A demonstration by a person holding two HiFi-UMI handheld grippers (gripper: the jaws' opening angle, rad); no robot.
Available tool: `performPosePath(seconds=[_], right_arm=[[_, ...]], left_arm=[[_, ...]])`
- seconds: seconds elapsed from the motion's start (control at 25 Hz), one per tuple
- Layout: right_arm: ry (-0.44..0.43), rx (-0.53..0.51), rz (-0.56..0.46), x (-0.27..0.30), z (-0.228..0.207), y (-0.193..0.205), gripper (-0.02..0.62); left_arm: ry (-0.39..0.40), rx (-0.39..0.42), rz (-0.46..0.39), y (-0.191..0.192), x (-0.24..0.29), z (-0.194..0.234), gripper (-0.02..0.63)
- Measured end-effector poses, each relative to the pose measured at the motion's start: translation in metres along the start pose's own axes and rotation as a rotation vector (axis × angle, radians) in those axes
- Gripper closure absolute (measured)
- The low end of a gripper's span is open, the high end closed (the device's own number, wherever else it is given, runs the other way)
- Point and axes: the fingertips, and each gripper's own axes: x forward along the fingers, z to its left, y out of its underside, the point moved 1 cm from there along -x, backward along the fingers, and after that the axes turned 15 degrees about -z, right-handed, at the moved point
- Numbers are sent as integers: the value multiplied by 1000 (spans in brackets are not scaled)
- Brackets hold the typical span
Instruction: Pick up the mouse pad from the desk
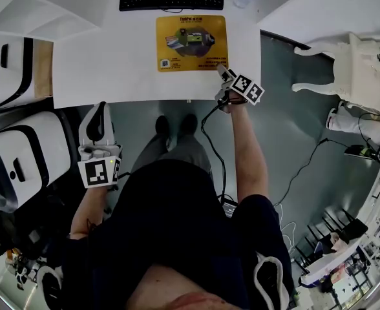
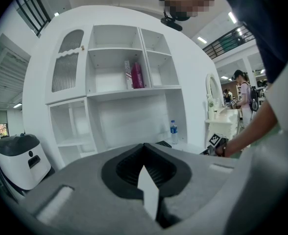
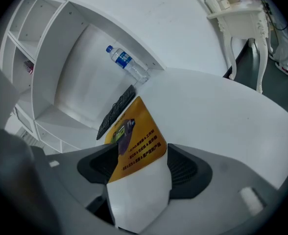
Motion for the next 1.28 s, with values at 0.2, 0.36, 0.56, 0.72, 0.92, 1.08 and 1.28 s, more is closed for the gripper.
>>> performPosePath(seconds=[0.2, 0.36, 0.56, 0.72, 0.92, 1.08, 1.28], right_arm=[[-8, 50, -19, 1, 0, -3, 279], [-20, 57, -25, 4, 2, -5, 282], [-34, 74, -20, 7, 3, -6, 288], [-60, 89, -11, 11, 5, -7, 299], [-81, 70, 7, 34, 17, -7, 348], [-80, 48, 15, 45, 21, -7, 392], [-56, -40, 45, 52, 21, -4, 494]], left_arm=[[4, -2, 10, 4, 1, -1, 606], [8, -5, 13, 6, 3, -2, 606], [16, -8, 18, 8, 5, -5, 606], [22, -8, 19, 9, 7, -8, 606], [13, 0, 27, 10, 9, -4, 606], [-7, 2, 37, 12, 6, 3, 606], [-24, -1, 40, 15, 3, 9, 606]])
